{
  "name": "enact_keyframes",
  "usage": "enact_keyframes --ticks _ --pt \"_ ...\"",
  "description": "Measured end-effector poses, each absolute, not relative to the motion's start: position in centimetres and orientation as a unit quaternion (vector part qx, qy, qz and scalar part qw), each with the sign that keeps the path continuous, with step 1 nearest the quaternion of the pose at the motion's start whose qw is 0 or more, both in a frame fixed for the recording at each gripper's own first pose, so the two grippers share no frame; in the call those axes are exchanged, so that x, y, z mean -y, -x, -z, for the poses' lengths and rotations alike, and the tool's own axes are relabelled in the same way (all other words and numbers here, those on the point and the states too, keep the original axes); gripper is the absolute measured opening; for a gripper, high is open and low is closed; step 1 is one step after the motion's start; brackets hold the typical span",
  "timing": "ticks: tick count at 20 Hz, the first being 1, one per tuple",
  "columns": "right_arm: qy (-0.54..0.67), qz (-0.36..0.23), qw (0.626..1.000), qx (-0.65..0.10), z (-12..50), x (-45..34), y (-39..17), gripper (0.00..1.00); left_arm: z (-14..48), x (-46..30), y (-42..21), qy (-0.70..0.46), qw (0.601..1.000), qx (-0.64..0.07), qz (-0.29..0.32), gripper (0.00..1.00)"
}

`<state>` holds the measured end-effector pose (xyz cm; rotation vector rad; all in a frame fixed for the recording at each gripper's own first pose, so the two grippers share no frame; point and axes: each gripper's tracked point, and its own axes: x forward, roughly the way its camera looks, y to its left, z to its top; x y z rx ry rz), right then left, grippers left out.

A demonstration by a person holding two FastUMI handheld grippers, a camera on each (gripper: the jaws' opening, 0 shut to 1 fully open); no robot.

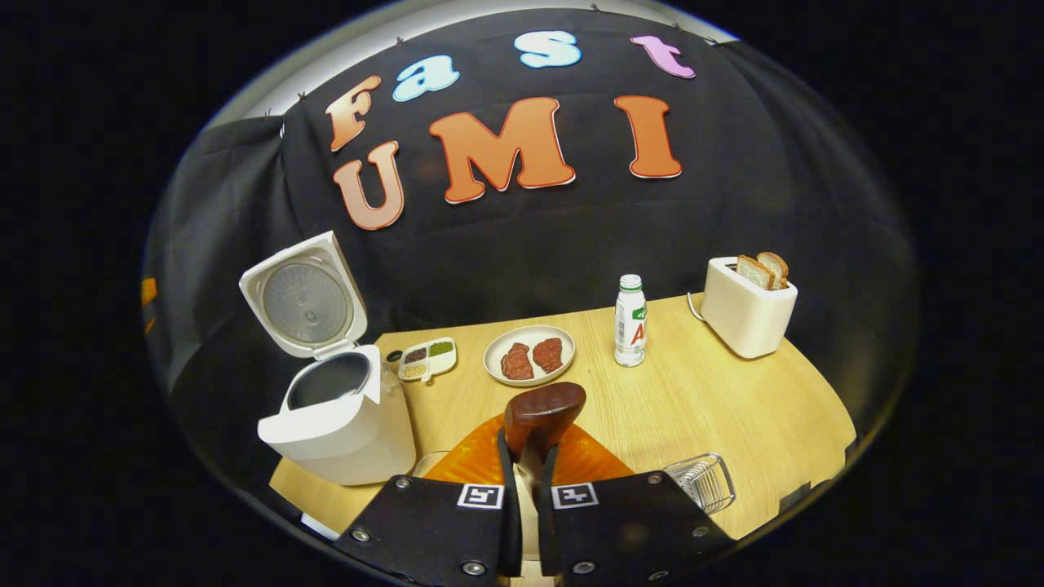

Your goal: Close the left gripper, press the button to open the rice cooker; take a wooden spoon from the chopstick holder with the right hand, scoop a spoonful of rice and pour it into the rice cooker, then put the wooden spoon back into the chopstick holder.

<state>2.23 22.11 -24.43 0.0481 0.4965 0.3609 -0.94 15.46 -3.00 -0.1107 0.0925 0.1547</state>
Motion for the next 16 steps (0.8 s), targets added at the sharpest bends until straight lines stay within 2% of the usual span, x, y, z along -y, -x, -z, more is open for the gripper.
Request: enact_keyframes --ticks 11,16 --pt "0.088 -0.171 0.947 -0.257 29.8 -23.2 -0.2 0.08 2.8 -16.9 0.1 0.038 0.995 -0.044 -0.083 1.0" --pt "0.098 -0.172 0.948 -0.248 30.6 -24.4 0.1 0.07 3.1 -16.9 -0.3 0.031 0.996 -0.047 -0.075 1.0"
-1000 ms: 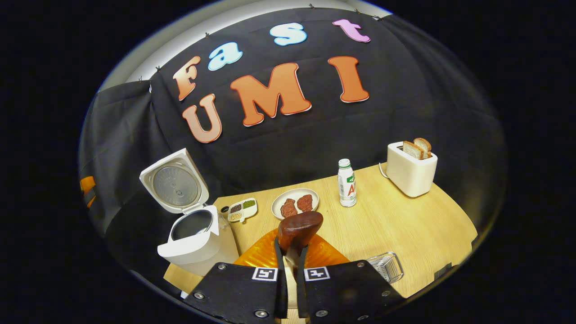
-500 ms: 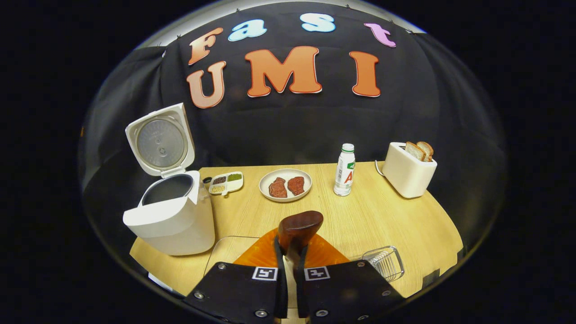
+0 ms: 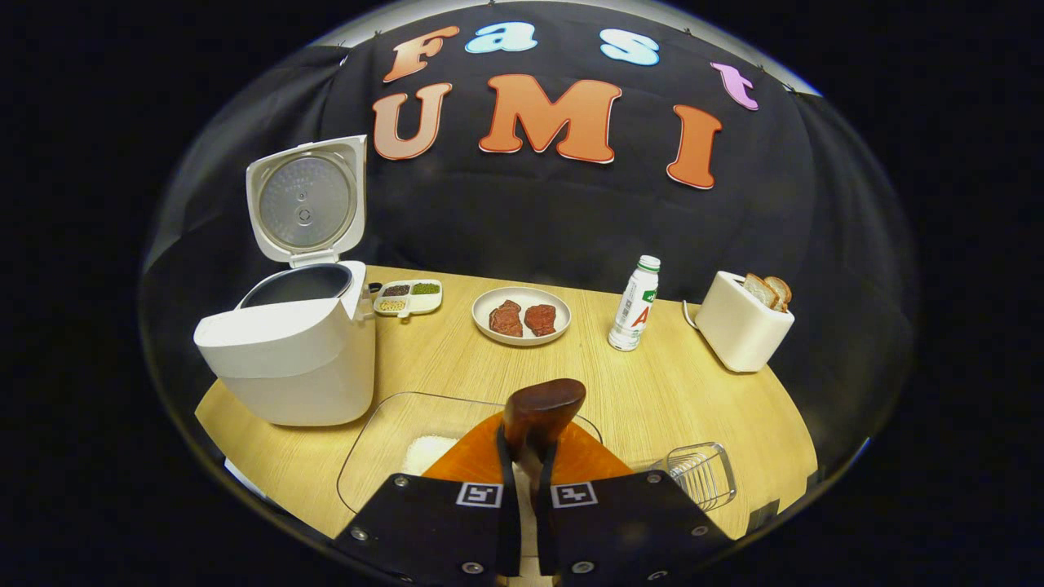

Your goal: Close the left gripper, press the button to open the rice cooker; take a wooden spoon from the chopstick holder with the right hand, scoop a spoonful of rice and pour it into the rice cooker, then put the wooden spoon back into the chopstick holder.

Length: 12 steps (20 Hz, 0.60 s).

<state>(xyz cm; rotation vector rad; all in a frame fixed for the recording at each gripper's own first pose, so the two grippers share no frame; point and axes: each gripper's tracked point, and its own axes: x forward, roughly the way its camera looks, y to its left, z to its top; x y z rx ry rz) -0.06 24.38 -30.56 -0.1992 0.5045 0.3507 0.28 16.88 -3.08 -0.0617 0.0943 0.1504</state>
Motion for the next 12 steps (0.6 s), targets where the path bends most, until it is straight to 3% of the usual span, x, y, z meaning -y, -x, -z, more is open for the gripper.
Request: enact_keyframes --ticks 7,12 --pt "0.051 -0.197 0.942 -0.267 31.9 -27.5 2.6 0.07 4.4 -17.1 -0.9 0.034 0.995 -0.06 -0.07 1.0" --pt "-0.105 -0.207 0.919 -0.319 32.1 -29.6 3.1 0.07 5.0 -16.9 -1.3 0.035 0.995 -0.066 -0.065 1.0"
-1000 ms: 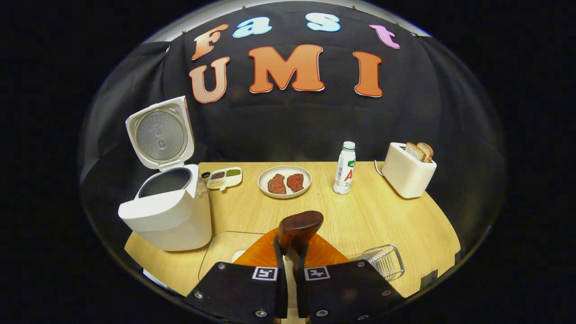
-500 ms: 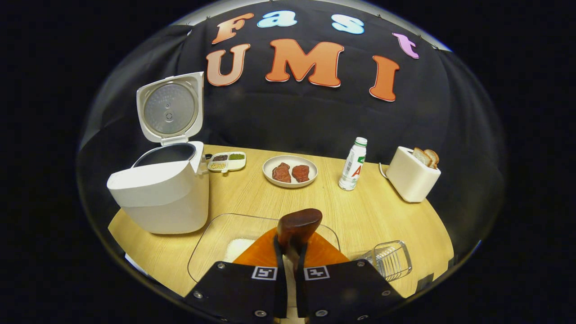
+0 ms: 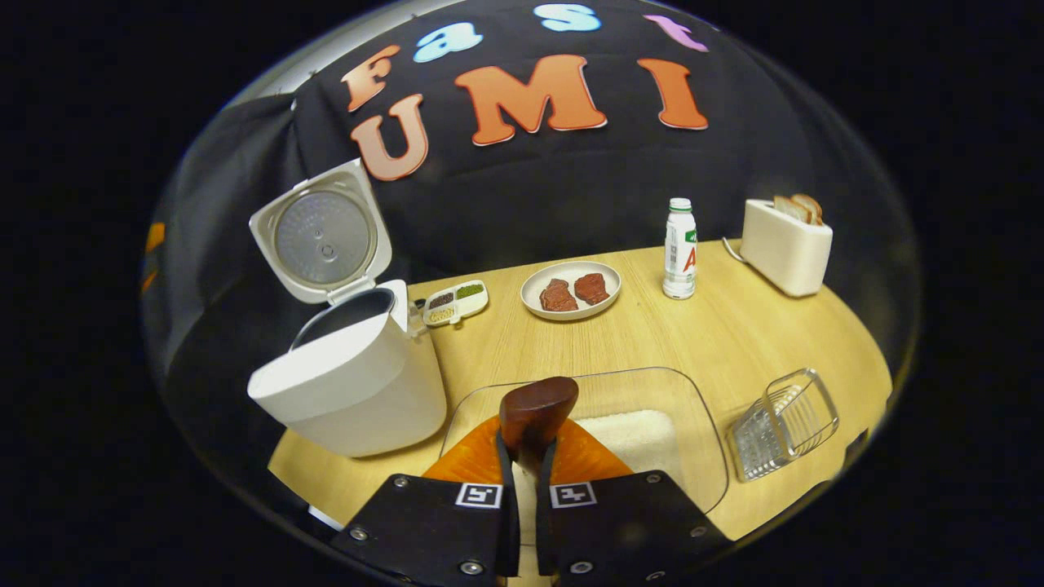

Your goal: Close the left gripper, press the button to open the rice cooker; take a wooden spoon from the chopstick holder with the right hand, scoop a spoonful of rice and pour it into the rice cooker, then put the wooden spoon back into the chopstick holder.

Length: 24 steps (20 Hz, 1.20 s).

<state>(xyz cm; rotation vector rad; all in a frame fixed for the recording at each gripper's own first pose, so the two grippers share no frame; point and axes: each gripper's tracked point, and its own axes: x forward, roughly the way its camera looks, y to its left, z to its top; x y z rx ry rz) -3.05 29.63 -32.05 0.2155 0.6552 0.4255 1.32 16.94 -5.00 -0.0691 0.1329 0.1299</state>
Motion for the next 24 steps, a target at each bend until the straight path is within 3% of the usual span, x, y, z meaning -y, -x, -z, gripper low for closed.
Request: enact_keyframes --ticks 5,11,24 --pt "-0.244 -0.15 0.887 -0.361 33.5 -28.2 1.8 0.07 5.3 -16.5 -1.4 0.035 0.995 -0.071 -0.057 1.0" --pt "-0.389 -0.082 0.824 -0.404 35.7 -25.7 1.5 0.07 5.7 -16.2 -1.3 0.037 0.995 -0.077 -0.05 1.0" --pt "-0.471 -0.066 0.797 -0.372 32.2 -22.0 -0.5 0.07 5.3 -16.0 -1.0 0.046 0.995 -0.07 -0.052 1.0"
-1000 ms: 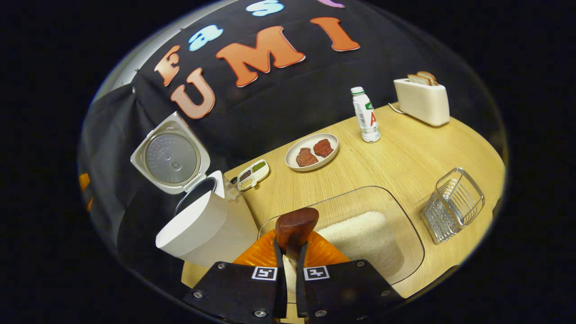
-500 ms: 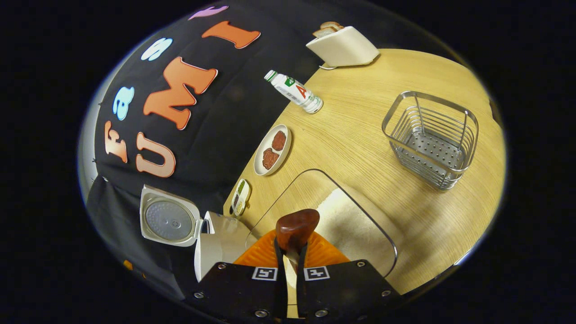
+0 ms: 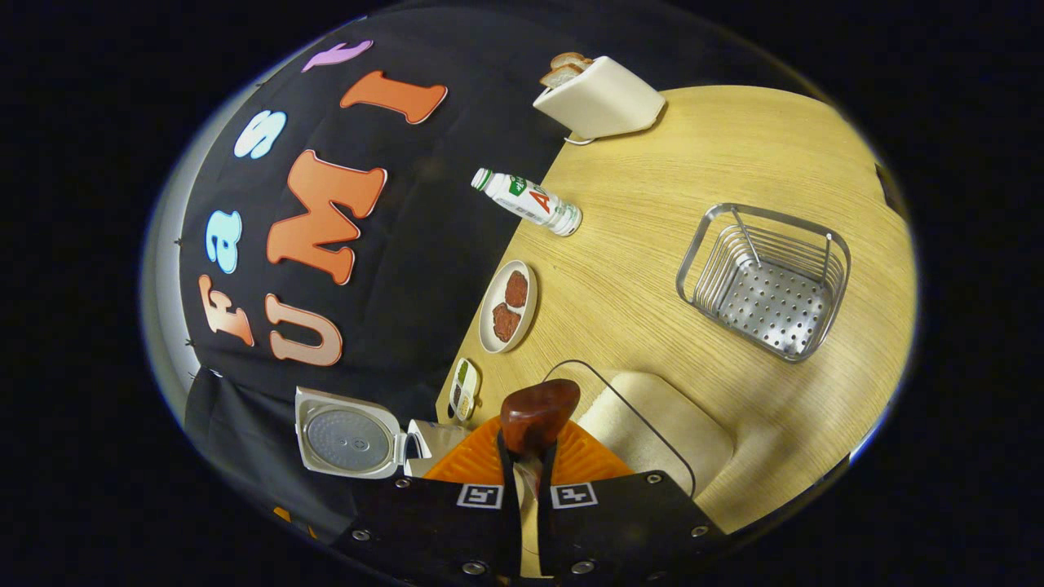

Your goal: Close the left gripper, press the button to open the rice cooker; take a wooden spoon from the chopstick holder with the right hand, scoop a spoonful of rice and pour it into the rice cooker, then put the wooden spoon back into the chopstick holder.

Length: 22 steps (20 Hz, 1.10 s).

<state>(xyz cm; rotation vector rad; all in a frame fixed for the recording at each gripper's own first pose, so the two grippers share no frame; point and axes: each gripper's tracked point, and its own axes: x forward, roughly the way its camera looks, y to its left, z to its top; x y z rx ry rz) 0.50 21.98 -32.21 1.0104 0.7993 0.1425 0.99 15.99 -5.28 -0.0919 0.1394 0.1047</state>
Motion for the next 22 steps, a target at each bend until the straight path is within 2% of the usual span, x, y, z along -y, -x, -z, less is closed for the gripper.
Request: enact_keyframes --ticks 8,12,16,22 --pt "-0.492 -0.067 0.779 -0.382 29.6 -22.6 -1.6 0.07 5.2 -16.2 -1.2 0.048 0.995 -0.066 -0.061 1.0" --pt "-0.518 -0.092 0.761 -0.38 26.0 -24.7 -2.6 0.07 5.3 -16.6 -1.4 0.055 0.994 -0.068 -0.065 1.0" --pt "-0.51 -0.118 0.763 -0.378 22.6 -27.2 -3.6 0.07 5.6 -17.2 -1.9 0.054 0.994 -0.069 -0.071 1.0" --pt "-0.529 -0.157 0.743 -0.379 19.0 -32.0 -5.3 0.07 5.5 -18.1 -2.0 0.06 0.993 -0.068 -0.081 1.0"
